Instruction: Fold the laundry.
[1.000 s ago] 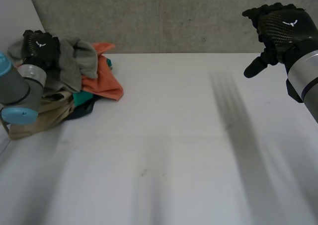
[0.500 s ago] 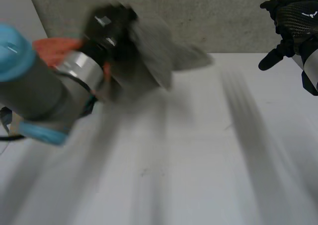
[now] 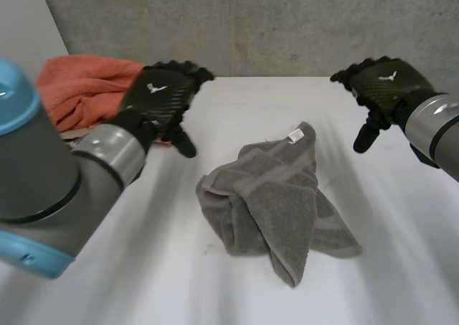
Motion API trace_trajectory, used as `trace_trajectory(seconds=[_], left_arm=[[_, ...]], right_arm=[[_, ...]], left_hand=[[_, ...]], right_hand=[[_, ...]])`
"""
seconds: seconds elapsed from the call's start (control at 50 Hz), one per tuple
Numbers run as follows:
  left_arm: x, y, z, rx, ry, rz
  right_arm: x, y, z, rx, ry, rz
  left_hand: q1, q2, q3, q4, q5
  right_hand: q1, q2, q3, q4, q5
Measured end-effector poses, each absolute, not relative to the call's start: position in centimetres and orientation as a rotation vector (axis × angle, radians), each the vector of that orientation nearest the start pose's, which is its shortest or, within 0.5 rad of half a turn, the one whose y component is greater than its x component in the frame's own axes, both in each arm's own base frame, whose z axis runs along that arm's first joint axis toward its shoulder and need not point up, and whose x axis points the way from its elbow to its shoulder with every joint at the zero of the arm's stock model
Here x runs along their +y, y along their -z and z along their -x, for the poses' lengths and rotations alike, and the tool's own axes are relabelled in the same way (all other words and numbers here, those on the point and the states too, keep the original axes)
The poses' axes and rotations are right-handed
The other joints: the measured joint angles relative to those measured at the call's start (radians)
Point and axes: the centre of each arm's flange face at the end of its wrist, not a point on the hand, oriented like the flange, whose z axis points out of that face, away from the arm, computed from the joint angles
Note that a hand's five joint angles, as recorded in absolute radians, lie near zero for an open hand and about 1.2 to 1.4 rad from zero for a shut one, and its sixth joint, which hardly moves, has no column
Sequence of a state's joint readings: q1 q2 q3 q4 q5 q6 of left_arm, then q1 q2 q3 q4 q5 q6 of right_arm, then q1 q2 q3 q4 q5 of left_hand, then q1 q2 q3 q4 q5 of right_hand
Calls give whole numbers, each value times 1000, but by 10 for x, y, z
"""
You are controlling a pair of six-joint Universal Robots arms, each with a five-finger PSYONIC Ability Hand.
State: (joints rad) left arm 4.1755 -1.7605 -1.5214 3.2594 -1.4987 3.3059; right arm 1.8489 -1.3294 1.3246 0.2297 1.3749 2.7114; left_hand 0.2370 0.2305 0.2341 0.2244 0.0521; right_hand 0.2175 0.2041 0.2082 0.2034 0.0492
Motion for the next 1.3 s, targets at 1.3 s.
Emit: trace_trajectory(seconds=[1.3], left_arm=[[-228, -223, 391, 2068, 2385, -1390]], right_arm=[[-267, -158, -254, 2340, 1489, 785]], left_hand=[[862, 961, 949, 972, 924]], right_hand=[[475, 494, 473, 480, 460]])
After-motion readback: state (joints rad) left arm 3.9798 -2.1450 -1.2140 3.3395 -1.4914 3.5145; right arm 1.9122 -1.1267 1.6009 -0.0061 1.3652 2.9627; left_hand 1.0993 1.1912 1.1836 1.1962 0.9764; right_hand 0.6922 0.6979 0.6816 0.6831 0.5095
